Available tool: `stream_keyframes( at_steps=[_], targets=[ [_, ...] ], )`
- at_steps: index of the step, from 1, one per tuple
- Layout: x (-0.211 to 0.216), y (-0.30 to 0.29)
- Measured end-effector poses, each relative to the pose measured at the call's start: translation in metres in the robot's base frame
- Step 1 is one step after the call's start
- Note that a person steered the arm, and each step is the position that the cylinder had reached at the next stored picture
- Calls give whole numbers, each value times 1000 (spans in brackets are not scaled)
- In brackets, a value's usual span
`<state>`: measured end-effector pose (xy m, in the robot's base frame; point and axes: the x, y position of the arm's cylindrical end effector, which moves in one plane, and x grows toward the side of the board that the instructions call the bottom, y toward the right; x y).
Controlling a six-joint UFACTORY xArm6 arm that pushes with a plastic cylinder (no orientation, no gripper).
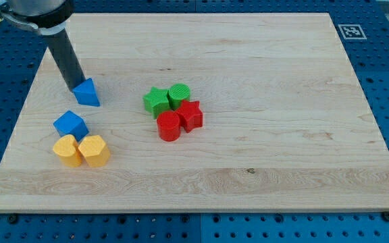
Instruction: Place the blue triangle to the left of the green star
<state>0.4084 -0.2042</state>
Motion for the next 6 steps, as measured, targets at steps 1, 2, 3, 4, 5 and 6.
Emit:
stream_keyframes(
  at_steps=[1,2,3,4,5,6],
  targets=[
    [0,20],
    [14,27],
    [24,36],
    [24,41],
    [14,44],
    [36,56]
  ],
)
